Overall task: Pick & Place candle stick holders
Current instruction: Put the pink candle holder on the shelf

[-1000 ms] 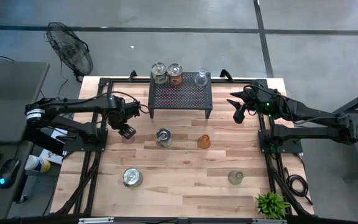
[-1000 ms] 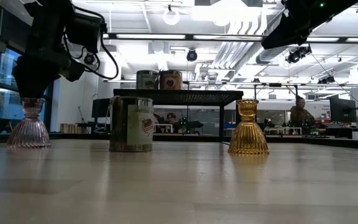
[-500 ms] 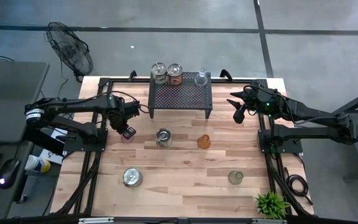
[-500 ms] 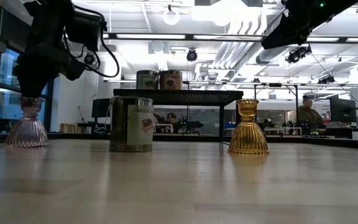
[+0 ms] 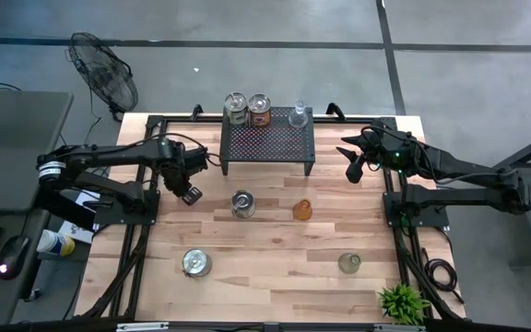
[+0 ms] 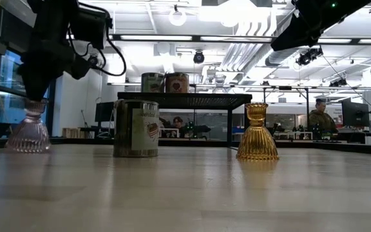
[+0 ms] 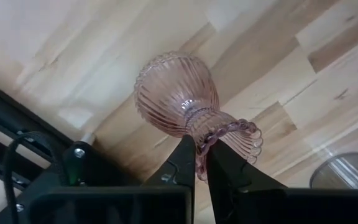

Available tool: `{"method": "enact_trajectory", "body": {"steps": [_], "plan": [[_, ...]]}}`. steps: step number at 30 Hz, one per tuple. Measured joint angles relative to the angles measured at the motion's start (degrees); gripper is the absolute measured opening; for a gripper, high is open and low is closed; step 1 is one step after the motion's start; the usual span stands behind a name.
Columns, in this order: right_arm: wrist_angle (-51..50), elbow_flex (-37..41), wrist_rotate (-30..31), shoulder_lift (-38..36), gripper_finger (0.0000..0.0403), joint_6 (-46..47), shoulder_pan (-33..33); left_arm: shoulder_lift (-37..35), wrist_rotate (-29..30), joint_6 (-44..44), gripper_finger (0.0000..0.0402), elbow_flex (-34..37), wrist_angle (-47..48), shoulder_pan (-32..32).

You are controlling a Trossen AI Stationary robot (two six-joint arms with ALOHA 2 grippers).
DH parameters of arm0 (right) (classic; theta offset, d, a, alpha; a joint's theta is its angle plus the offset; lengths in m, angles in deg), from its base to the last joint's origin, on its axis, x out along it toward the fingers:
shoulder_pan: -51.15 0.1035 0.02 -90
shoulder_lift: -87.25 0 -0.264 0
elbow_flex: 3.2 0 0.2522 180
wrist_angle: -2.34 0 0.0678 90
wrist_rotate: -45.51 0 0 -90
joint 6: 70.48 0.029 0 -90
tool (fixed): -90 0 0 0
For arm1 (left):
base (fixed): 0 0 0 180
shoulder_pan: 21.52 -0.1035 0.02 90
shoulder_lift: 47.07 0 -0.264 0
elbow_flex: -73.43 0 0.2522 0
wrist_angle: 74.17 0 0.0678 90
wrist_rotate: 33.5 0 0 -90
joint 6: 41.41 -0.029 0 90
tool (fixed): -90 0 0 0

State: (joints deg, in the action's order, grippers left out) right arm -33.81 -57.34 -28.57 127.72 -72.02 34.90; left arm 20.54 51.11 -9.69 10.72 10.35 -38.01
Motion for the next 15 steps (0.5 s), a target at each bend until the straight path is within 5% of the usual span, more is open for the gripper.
{"method": "enact_trajectory", "body": {"steps": [15], "plan": [[0.0, 0.0, 0.0, 0.01, 0.0139, 0.0, 0.02, 0.0, -3.01, -0.21, 0.001, -4.28, 0.81, 0.0]]}}
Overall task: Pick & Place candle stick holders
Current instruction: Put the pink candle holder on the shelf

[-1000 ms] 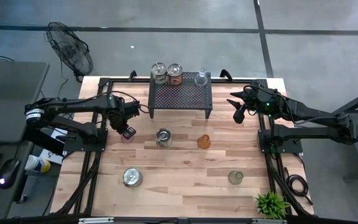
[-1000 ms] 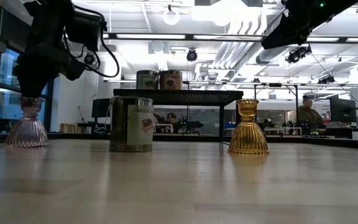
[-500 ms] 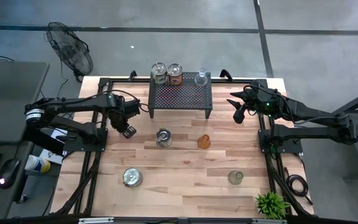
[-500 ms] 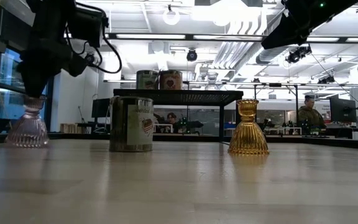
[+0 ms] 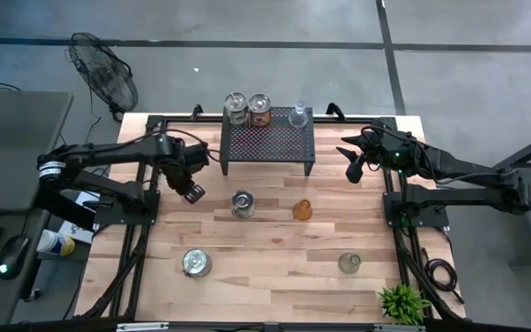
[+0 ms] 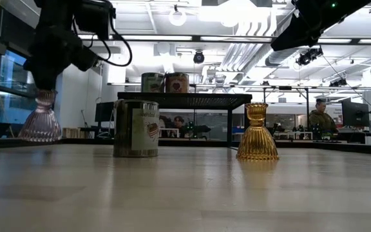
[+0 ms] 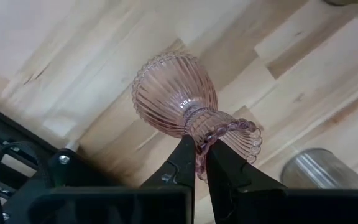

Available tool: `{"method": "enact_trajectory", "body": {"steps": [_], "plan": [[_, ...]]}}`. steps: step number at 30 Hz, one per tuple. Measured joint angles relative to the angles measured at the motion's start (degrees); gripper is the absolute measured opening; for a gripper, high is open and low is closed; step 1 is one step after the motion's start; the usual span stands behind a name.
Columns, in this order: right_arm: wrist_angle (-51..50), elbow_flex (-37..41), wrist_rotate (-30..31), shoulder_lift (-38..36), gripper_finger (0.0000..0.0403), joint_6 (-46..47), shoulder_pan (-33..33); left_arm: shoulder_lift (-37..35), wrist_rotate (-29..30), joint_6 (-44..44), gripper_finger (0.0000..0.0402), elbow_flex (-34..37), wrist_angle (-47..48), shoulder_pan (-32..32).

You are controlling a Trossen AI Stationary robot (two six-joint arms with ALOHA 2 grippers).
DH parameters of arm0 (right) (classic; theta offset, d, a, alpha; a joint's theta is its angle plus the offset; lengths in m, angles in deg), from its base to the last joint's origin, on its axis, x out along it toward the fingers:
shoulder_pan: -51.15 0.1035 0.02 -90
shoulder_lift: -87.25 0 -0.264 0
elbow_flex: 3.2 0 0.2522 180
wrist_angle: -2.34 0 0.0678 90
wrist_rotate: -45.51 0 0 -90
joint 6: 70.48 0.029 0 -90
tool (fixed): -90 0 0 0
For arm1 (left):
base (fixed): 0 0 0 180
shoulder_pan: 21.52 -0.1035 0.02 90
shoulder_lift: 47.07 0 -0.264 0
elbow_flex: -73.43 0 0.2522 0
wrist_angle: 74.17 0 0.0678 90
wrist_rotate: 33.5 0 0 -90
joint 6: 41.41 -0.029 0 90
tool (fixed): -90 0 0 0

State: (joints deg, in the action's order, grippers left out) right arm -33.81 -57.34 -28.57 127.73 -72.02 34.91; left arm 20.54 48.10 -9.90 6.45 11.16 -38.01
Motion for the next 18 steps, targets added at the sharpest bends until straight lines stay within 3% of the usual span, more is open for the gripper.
{"method": "enact_trajectory", "body": {"steps": [10, 18], "plan": [[0.0, 0.0, 0.0, 0.02, 0.0139, 0.0, -0.01, 0.0, -0.22, -0.19, 0.001, -12.44, 9.48, 0.0], [0.0, 0.0, 0.0, 0.01, 0.0139, 0.01, 0.0, 1.03, -1.23, 2.6, 0.0009, -24.35, 10.41, 0.0]]}}
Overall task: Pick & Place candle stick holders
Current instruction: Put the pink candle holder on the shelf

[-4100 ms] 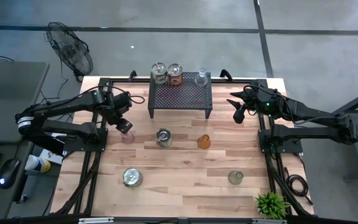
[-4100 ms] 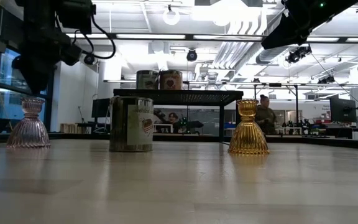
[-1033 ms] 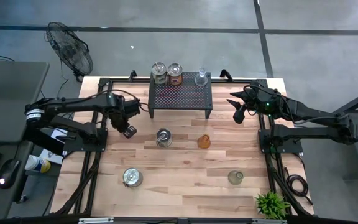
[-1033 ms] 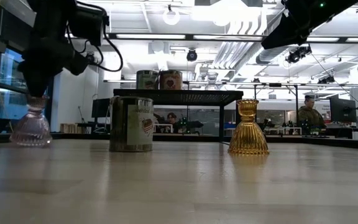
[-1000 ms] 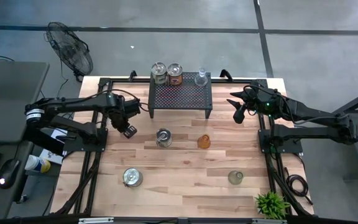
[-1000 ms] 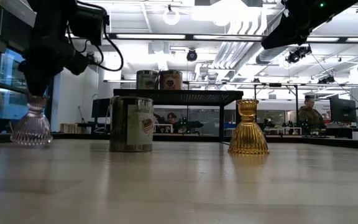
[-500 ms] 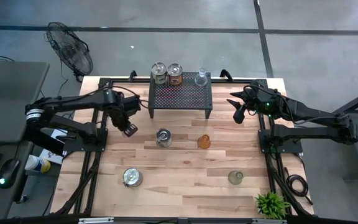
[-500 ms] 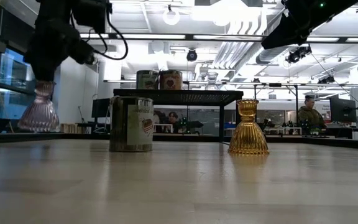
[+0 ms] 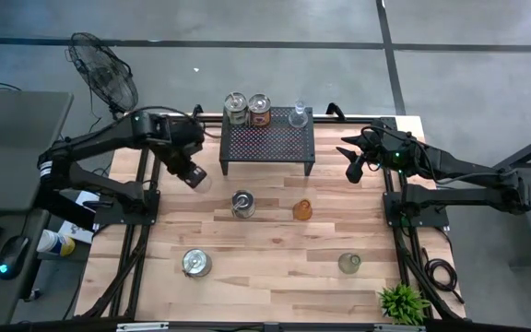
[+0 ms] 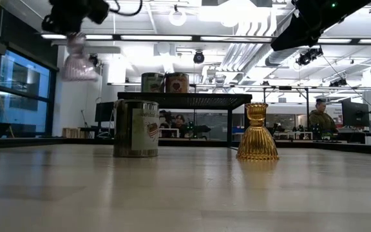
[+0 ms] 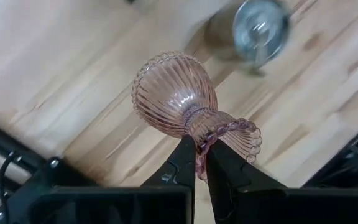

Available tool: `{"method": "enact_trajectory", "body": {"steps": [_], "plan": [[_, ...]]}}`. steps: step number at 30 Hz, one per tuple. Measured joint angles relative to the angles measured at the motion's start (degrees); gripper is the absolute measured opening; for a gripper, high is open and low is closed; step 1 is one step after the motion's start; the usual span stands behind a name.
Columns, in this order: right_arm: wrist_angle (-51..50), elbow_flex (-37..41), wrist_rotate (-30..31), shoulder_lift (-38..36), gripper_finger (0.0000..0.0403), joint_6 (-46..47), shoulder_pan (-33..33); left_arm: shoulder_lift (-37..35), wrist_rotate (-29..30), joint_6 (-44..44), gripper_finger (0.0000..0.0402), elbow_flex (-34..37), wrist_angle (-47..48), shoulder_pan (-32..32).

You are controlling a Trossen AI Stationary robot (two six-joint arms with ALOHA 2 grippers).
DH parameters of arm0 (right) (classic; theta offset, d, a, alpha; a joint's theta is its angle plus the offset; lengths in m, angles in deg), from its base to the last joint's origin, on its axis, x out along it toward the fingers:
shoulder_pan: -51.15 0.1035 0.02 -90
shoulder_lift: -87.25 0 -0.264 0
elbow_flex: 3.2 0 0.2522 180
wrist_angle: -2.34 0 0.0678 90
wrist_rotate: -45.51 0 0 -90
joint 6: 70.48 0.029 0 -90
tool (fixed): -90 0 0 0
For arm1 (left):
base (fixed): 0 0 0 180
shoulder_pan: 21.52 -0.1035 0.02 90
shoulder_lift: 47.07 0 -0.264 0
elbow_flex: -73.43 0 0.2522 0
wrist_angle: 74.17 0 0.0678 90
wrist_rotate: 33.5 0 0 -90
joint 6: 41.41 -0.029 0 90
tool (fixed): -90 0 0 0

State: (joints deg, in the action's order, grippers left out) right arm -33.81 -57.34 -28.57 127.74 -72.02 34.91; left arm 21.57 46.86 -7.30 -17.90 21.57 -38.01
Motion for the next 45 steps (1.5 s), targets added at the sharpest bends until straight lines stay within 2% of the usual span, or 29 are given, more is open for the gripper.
{"method": "enact_trajectory", "body": {"steps": [11, 15, 22, 36, 45], "plan": [[0.0, 0.0, 0.0, 0.0, 0.0139, 0.0, 0.0, 11.86, 0.26, -0.83, 0.0009, -15.94, -1.27, -0.04], [0.0, 0.0, 0.0, 0.0, 0.0139, -0.01, 0.0, 16.94, 2.27, -1.12, 0.0009, -21.86, -2.21, -0.04], [0.0, 0.0, 0.0, 0.01, 0.0139, -0.01, 0.0, 24.88, 4.3, -1.44, 0.0009, -30.17, -9.73, -0.18], [0.0, 0.0, 0.0, -0.01, 0.0139, -0.01, 0.0, 36.87, 1.47, -1.66, 0.0009, -40.42, -12.62, -4.28], [0.0, 0.0, 0.0, -0.01, 0.0139, -0.01, -0.01, 39.49, -0.41, -2.51, 0.0009, -42.77, -11.5, -8.24]]}}
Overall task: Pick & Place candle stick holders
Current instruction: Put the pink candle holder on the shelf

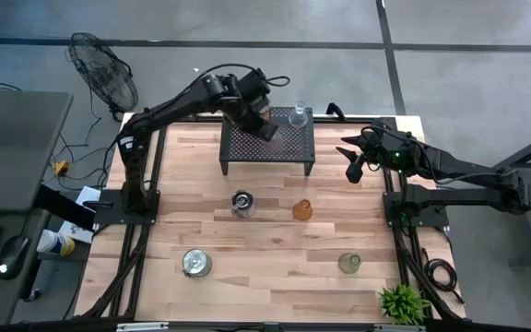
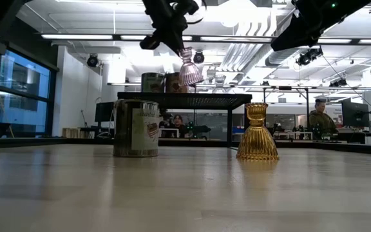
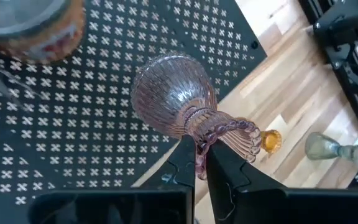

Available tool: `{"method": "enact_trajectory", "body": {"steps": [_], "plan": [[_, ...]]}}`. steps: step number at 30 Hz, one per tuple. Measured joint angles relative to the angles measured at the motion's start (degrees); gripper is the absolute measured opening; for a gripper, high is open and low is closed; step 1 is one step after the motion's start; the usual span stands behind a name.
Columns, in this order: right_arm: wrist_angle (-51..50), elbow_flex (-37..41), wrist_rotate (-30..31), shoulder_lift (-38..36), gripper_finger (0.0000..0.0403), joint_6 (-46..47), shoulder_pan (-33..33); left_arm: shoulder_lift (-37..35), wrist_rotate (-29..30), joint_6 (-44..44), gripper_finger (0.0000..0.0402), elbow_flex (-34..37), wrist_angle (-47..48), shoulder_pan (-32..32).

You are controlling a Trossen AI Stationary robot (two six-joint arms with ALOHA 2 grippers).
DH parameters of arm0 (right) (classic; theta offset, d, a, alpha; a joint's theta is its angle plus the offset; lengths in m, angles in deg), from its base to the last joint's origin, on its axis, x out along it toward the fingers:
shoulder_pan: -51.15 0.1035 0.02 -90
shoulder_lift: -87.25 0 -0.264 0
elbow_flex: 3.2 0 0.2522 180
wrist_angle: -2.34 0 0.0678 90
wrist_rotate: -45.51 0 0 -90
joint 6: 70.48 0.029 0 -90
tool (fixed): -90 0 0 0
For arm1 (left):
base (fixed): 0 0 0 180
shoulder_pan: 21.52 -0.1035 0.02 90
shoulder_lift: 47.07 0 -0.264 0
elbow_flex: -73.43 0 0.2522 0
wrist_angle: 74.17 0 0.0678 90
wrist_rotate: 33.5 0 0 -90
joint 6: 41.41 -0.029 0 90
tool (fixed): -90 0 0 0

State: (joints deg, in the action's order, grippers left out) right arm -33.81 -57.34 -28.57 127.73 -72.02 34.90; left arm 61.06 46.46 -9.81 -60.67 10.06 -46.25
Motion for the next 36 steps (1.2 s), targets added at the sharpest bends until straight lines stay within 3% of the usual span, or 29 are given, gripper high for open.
{"method": "enact_trajectory", "body": {"steps": [20, 36], "plan": [[0.0, 0.0, 0.0, 0.0, 0.0139, 0.0, 0.0, 0.55, -0.16, -3.44, 0.0009, 0.08, 7.69, -4.04], [0.0, 0.0, 0.0, 0.0, 0.0139, 0.0, 0.02, 0.51, -1.16, -5.28, 0.0009, 0.12, 7.67, -4.56]]}}
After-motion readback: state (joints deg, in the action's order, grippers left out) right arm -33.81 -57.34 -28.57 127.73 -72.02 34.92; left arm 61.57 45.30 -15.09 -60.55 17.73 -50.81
